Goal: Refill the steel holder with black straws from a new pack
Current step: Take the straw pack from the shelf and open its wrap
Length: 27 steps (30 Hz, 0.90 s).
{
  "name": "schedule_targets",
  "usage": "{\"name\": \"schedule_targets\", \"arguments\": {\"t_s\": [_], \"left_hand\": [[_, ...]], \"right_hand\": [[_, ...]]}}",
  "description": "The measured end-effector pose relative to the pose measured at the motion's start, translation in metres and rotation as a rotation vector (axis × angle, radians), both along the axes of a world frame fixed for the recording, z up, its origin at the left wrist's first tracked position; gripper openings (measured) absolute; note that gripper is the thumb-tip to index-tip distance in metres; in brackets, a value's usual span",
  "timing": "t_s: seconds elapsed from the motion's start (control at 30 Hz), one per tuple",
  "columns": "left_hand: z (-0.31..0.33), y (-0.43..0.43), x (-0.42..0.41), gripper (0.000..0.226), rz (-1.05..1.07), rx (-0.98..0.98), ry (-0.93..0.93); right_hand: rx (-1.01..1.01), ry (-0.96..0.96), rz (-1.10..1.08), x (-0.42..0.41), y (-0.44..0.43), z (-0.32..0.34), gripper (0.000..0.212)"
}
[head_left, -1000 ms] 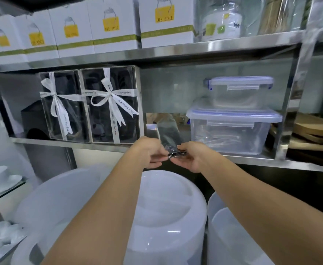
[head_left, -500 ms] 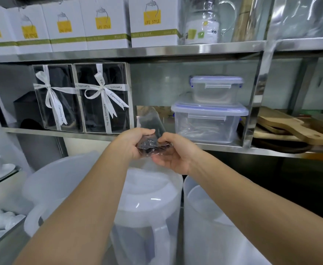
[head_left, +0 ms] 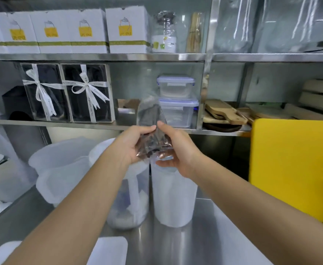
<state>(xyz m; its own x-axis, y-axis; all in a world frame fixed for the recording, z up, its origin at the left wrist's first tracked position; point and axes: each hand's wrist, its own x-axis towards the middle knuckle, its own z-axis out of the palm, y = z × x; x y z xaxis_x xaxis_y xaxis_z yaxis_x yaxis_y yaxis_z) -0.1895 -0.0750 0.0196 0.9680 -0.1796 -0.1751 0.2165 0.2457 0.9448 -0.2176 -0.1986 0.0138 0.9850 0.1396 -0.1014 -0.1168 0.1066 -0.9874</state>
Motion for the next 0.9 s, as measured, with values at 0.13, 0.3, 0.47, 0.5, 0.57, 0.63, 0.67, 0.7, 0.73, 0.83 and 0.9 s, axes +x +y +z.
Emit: {"name": "schedule_targets", "arguments": {"t_s": [0.13,0.3,0.47,0.5,0.57,0.63,0.67,0.7,0.73,0.83,0.9], "left_hand": [[-0.010,-0.028,-0.050,0.016,-0.133,-0.003,0.005],[-0.027,-0.056,-0.104,0.050,-0.134,0.066,0.055],[-0.037,-0.088,-0.155,0.068,-0.218,0.076,0.015],[-0.040,-0.095,-0.165,0.071,-0.219,0.061,0.010],[-0.051,-0.108,-0.180,0.076,-0.163,-0.006,0.021],[-0.062,-0.118,-0.194,0.070,-0.105,-0.079,0.043],[-0.068,-0.121,-0.199,0.066,-0.094,-0.101,0.044],[-0.071,-0.124,-0.205,0.065,-0.089,-0.123,0.043],[-0.076,-0.126,-0.209,0.067,-0.086,-0.144,0.040],[-0.086,-0.130,-0.224,0.065,-0.104,-0.191,0.065],[-0.092,-0.133,-0.235,0.061,-0.129,-0.216,0.083]], "right_hand": [[-0.059,-0.083,-0.110,-0.053,-0.027,-0.002,0.034],[-0.384,-0.289,-0.271,-0.124,-0.063,-0.018,0.026],[-0.838,-0.464,-0.274,-0.183,-0.087,-0.048,0.024],[-0.913,-0.506,-0.272,-0.194,-0.090,-0.054,0.025],[-0.938,-0.555,-0.252,-0.212,-0.094,-0.063,0.026],[-0.834,-0.582,-0.235,-0.223,-0.099,-0.073,0.027],[-0.781,-0.584,-0.245,-0.227,-0.102,-0.078,0.027],[-0.739,-0.573,-0.265,-0.230,-0.105,-0.083,0.030],[-0.699,-0.543,-0.288,-0.232,-0.109,-0.087,0.032],[-0.534,-0.447,-0.329,-0.241,-0.119,-0.098,0.028],[-0.502,-0.408,-0.340,-0.248,-0.126,-0.104,0.023]]}}
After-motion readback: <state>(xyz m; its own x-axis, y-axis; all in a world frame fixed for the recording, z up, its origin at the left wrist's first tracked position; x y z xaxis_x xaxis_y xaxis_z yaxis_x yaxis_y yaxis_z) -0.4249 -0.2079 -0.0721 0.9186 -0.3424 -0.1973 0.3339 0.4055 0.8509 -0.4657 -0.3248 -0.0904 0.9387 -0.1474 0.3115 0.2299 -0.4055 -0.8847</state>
